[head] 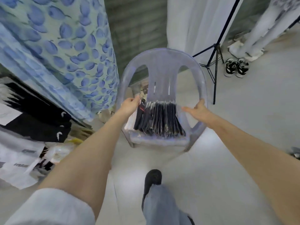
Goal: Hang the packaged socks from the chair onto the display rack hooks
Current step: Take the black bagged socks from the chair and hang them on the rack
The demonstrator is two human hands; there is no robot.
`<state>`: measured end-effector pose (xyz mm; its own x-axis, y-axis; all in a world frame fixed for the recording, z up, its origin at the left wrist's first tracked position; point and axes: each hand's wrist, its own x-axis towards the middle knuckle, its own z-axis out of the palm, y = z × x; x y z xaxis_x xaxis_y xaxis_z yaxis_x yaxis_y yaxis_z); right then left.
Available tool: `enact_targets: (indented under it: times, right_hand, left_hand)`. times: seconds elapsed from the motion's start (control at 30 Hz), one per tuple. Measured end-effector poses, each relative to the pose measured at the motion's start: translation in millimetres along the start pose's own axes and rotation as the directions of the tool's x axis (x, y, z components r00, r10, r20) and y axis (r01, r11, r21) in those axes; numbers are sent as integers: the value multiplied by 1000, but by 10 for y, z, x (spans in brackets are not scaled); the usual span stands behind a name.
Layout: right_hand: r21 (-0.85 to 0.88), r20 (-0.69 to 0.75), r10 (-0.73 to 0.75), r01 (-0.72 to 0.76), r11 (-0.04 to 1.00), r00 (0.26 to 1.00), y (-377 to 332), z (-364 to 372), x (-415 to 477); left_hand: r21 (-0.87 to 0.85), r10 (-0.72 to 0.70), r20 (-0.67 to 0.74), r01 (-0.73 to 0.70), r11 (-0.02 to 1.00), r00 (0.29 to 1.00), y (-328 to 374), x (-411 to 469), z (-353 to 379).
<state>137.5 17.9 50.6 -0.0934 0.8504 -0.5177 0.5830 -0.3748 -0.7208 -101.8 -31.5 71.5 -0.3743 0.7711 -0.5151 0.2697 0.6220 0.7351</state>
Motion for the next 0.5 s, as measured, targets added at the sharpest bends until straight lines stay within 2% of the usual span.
enact_targets:
  times: [0.2,0.3,0.4,0.5]
  right_hand:
    - [46,27,68,-69,997,997,528,390,1084]
    - [47,59,110,-113,993,992,772,626,1453]
    - [28,103,145,-148,989,984,983,814,1663]
    - [88,162,167,-183,979,973,1081,966,1777]
  left_hand:
    - [53,-21,-44,23,998,999,-478,1086,512]
    - [127,-103,-70,111,986,992,-790,1452,713]
    - [293,-178,-107,202,935,978,-1088,1696,864]
    - [465,-84,-222,181,866,971,-1242,1795,972]
